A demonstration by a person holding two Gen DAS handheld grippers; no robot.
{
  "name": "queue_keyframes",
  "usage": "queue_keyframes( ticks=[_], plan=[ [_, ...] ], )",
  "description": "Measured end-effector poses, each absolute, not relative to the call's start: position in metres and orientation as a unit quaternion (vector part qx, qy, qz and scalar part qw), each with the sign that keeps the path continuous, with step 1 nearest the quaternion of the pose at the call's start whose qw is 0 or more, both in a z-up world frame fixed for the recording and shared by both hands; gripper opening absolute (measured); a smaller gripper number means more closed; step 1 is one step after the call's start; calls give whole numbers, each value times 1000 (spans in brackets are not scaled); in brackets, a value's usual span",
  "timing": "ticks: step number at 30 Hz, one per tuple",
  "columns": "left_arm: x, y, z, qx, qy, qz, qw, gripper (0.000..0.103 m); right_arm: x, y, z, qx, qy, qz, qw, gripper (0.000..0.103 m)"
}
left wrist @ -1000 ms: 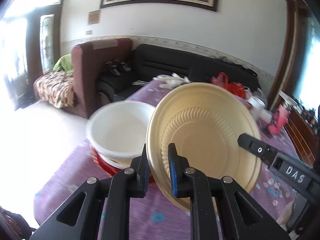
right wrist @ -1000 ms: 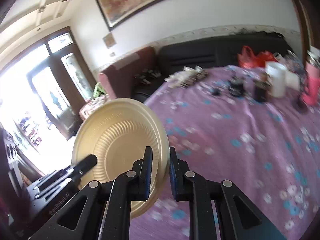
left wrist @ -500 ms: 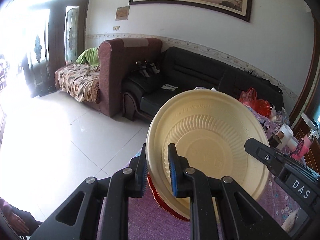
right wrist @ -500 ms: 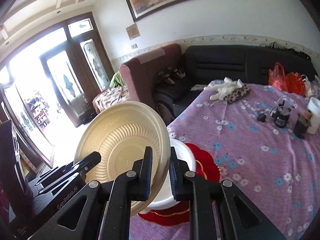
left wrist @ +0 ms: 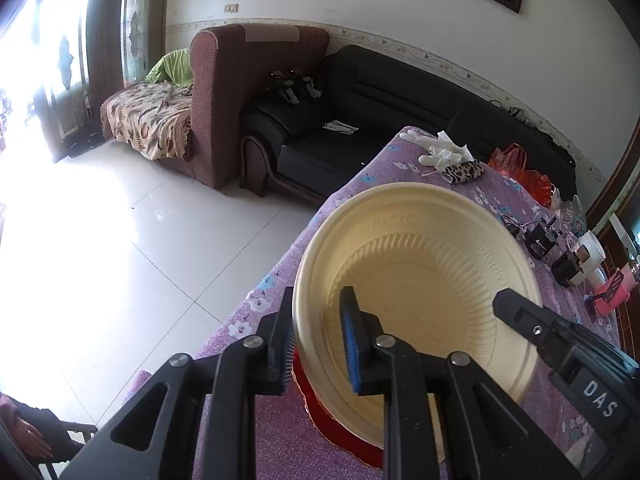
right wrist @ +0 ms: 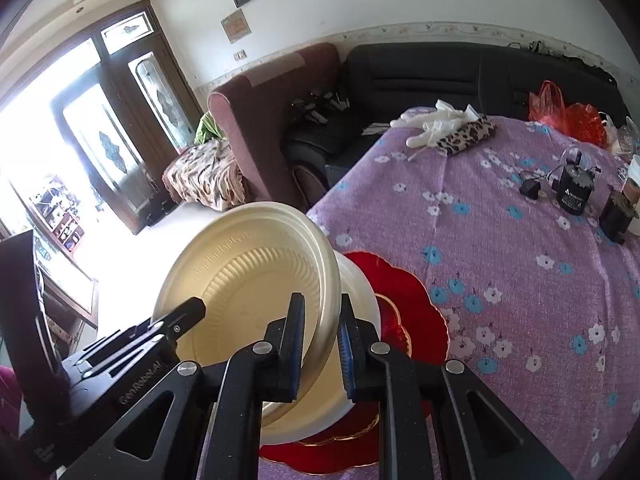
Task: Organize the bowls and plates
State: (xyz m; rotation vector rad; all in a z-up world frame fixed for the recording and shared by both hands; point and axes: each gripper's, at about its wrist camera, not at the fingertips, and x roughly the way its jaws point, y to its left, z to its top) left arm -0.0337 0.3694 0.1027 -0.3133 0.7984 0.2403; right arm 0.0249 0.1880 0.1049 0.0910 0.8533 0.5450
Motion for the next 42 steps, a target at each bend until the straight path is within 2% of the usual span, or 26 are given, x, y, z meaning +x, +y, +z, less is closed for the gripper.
queue_keyframes(
  ticks=[1, 3, 8, 10, 11, 12, 14, 19, 20, 21, 23, 26, 28, 30, 36, 42],
  plan=[
    [-34, 371, 103, -155, 386, 116, 902, 37, 25, 189, 103, 40, 411, 260, 873, 18],
    [-39, 375, 104, -172, 380, 114, 902, 49, 26, 189, 98, 32, 412, 255, 874, 20],
    [-55, 386, 111, -206, 360, 105, 904, 53, 21, 188, 97, 26, 403, 243, 882, 20],
    [-66, 390, 114, -214, 351, 110, 905, 58, 15, 190, 102, 9, 387, 238, 891, 21],
    [-73, 392, 116, -218, 344, 115, 906, 59, 11, 191, 107, 0, 372, 234, 898, 26],
    [-81, 393, 118, -220, 340, 119, 906, 60, 8, 192, 110, -6, 364, 231, 902, 36],
    [-92, 395, 120, -225, 333, 122, 907, 60, 0, 194, 119, -21, 341, 215, 915, 47],
    [-122, 394, 128, -222, 313, 146, 912, 66, -31, 213, 147, -63, 280, 222, 932, 48],
    [-128, 389, 131, -215, 310, 148, 914, 66, -41, 213, 154, -63, 268, 236, 932, 56],
    [-131, 384, 134, -209, 306, 149, 917, 67, -55, 211, 160, -61, 256, 252, 931, 69],
    [-141, 368, 139, -190, 295, 150, 924, 71, -75, 199, 165, -59, 237, 265, 933, 79],
    [-156, 337, 144, -157, 276, 162, 934, 80, -97, 176, 159, -67, 222, 252, 940, 83],
    [-165, 313, 144, -137, 263, 173, 939, 91, -103, 149, 148, -56, 230, 231, 944, 84],
    [-172, 289, 143, -124, 249, 179, 944, 98, -104, 117, 134, -26, 250, 210, 945, 85],
    [-189, 225, 136, -69, 219, 194, 954, 99, -107, 39, 88, 17, 293, 140, 946, 85],
    [-180, 202, 118, -49, 256, 188, 947, 99, -97, 9, 69, 26, 299, 111, 948, 85]
  ],
)
